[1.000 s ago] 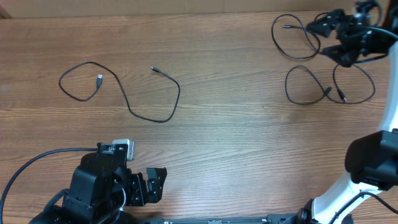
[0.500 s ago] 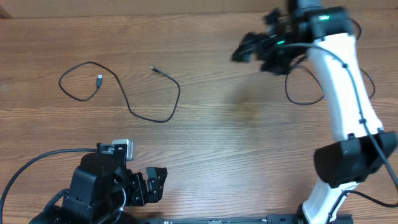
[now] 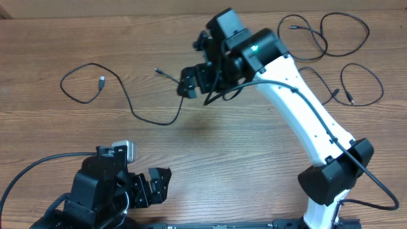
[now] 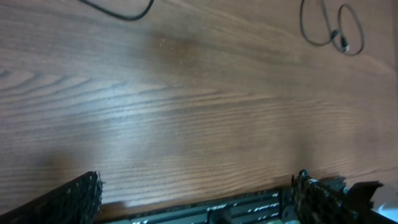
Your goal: Untangle cables
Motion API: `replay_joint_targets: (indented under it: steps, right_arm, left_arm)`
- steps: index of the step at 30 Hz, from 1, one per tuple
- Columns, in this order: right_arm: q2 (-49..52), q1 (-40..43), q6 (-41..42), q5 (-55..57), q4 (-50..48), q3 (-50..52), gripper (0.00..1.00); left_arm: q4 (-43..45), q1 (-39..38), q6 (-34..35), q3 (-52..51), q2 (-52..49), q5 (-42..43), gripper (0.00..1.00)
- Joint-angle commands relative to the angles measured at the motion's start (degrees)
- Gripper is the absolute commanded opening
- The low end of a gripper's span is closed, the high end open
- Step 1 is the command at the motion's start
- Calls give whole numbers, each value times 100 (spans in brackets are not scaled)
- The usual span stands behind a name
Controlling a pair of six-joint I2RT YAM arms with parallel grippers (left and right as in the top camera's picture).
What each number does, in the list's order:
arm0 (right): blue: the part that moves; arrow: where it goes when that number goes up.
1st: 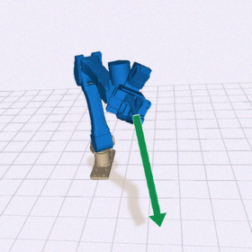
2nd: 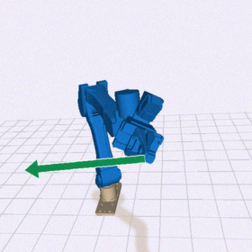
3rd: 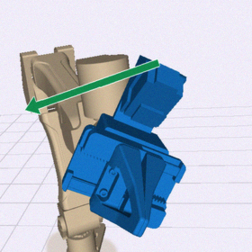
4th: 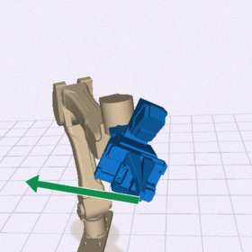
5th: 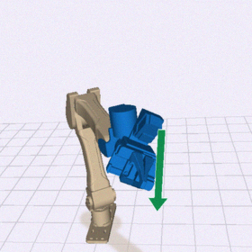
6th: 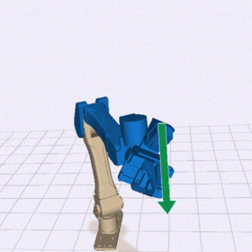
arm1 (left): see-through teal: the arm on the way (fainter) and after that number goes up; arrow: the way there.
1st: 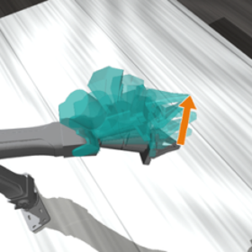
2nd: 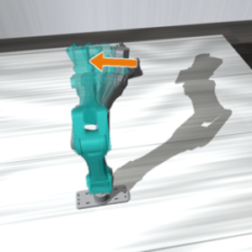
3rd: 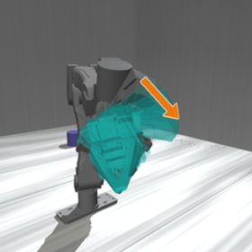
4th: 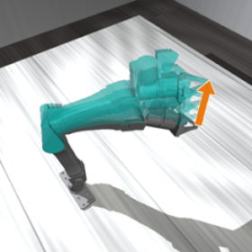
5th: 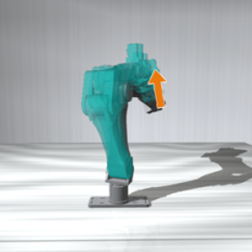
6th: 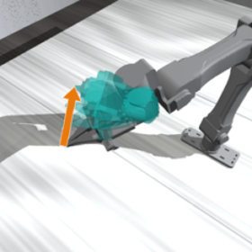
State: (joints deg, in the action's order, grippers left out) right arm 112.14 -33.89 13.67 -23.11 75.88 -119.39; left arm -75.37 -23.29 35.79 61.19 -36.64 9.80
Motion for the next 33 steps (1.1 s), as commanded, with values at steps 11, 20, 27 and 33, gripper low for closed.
replay_joint_targets:
  steps: [11,20,27,33]
  right_arm:
    - [619,-697,2417,1958,-83,17,100]
    - [1078,-697,2601,1856,-223,17,100]
    - [1178,-699,2706,1788,-654,17,100]
    - [1287,-699,2704,1746,-754,17,100]
  left_arm:
    - [-402,-35,1362,-26,26,-1773,99]
    - [-1178,-35,2660,-24,28,-2848,100]
    - [-940,-35,1788,-24,26,-2636,99]
    - [-564,-35,605,205,-192,-1888,100]
